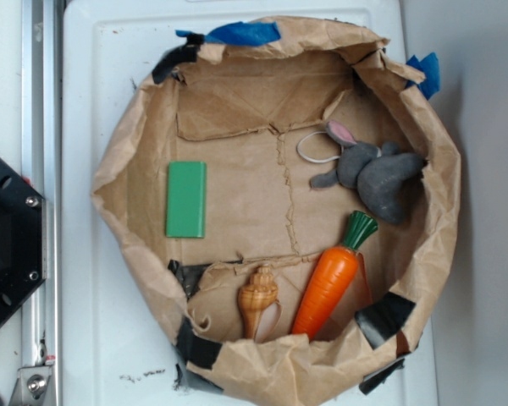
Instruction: Grab the carrot.
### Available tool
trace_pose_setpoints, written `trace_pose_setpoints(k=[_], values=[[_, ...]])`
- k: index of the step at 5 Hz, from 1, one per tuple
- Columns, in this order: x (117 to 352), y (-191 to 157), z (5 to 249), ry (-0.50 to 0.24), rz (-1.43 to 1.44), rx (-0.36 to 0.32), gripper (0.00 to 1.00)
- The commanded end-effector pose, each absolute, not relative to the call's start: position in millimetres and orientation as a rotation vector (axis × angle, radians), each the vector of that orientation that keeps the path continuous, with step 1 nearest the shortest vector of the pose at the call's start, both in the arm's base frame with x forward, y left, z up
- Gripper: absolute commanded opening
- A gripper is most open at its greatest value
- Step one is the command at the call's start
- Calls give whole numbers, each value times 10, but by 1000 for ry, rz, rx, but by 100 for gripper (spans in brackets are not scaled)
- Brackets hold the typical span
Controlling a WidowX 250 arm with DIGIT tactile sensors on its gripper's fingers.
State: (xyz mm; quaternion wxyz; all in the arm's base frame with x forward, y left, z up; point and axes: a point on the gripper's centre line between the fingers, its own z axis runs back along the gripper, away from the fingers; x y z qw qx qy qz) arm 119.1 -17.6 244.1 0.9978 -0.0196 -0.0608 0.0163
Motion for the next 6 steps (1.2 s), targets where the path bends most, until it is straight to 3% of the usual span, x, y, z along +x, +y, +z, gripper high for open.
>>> trace_pose_setpoints(k=[1,3,5,6], values=[[1191,-176,2441,-122,33,-39,100],[1191,-176,2441,-122,33,-39,100],[1934,-319,2363,-98,298,-67,100],[2224,-370,2202,-99,443,-42,100]])
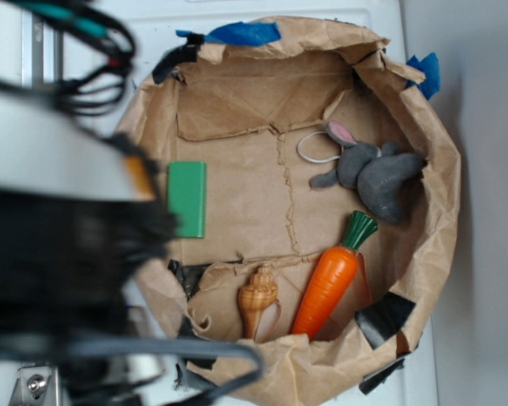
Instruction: Grab the carrot.
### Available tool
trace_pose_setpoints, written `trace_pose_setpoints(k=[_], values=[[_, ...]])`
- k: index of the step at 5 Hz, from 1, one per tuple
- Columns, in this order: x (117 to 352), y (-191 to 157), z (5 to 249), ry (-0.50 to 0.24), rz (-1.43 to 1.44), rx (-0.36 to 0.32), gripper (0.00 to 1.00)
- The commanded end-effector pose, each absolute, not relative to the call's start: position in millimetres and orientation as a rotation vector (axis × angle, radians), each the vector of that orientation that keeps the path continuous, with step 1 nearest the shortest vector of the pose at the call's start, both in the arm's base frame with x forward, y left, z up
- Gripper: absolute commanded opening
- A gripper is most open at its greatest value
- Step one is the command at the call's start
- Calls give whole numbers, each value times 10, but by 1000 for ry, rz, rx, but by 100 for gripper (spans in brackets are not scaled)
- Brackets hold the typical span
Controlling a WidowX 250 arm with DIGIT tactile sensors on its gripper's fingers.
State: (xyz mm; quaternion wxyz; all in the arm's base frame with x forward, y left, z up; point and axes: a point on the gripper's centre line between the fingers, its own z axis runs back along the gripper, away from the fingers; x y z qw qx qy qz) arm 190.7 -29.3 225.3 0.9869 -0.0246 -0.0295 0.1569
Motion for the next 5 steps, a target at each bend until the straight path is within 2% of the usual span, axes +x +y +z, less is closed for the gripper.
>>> trace_pose_setpoints(k=[1,4,5], values=[[2397,-257,1957,-86,596,-98,100],[2397,-257,1957,-86,596,-98,100],[2514,-118,1465,-68,619,61,100]])
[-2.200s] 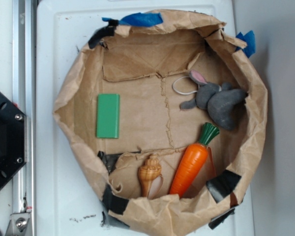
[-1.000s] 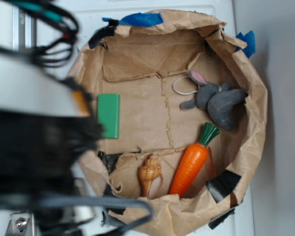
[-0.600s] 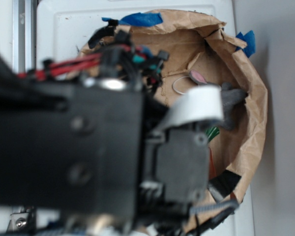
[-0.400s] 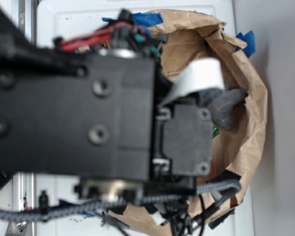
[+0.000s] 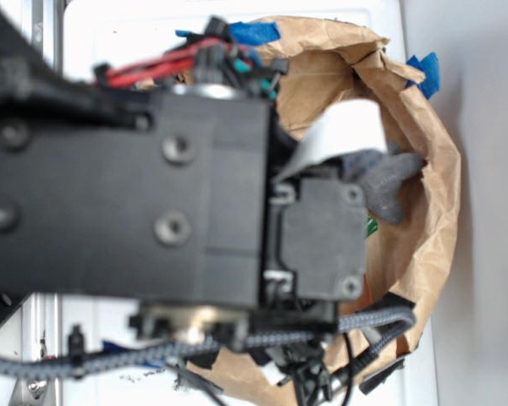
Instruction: Grab the carrot.
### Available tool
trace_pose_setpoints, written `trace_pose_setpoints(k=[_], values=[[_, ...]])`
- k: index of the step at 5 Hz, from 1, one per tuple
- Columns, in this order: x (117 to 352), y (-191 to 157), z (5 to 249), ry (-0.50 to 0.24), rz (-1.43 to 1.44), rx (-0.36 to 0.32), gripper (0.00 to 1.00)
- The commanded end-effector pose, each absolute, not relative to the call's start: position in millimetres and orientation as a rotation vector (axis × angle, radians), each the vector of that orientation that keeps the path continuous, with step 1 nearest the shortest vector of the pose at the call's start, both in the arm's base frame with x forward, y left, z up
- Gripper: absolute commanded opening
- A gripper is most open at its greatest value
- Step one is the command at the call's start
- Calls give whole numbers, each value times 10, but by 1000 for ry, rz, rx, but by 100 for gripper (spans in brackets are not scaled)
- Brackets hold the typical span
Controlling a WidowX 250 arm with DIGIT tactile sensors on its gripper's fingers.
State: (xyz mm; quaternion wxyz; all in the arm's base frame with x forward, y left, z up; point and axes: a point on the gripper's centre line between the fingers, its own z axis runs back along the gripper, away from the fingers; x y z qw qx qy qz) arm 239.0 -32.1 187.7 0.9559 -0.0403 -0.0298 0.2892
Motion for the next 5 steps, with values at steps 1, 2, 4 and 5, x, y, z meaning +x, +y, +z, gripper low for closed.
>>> trace_pose_setpoints(k=[1,2,4,5], values=[[2538,-18,1111,-80,631,129,100],[2522,83,978,-106,677,142,100],[2941,-69,726,-193,705,42,100],[3068,-217,794,-222,671,-14,100]])
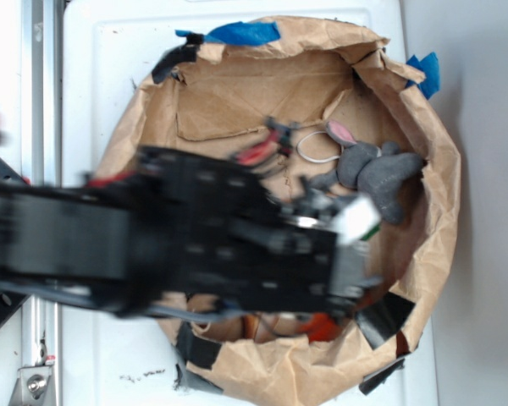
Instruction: Grab the carrot.
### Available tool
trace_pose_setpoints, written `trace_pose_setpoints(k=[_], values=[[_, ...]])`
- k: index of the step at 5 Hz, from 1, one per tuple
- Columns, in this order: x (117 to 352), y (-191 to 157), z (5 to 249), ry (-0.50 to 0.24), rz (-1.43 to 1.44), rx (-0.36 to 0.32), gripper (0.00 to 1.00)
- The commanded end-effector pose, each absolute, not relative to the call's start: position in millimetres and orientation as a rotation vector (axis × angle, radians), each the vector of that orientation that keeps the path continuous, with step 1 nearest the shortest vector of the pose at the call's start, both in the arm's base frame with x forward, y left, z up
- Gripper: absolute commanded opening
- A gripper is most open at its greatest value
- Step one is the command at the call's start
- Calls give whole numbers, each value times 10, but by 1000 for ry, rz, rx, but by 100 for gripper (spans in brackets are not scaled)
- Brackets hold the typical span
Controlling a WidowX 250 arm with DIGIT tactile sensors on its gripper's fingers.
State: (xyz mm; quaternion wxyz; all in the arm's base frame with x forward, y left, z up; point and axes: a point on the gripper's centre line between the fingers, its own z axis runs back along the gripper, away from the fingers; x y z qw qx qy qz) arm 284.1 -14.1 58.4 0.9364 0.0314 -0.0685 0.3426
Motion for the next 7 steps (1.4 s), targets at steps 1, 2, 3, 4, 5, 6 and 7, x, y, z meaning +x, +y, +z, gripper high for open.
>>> trace_pose_setpoints(k=[1,2,3,4,5,6,7], values=[[3087,-286,883,-217,658,-55,100],[3033,-337,900,-204,654,-54,100],[2988,-405,817,-187,659,-40,100],[2954,-497,672,-155,644,-27,100],[3013,-592,508,-165,665,-35,100],[3113,-624,368,-178,620,-50,100],[3205,-608,270,-143,610,-24,100]])
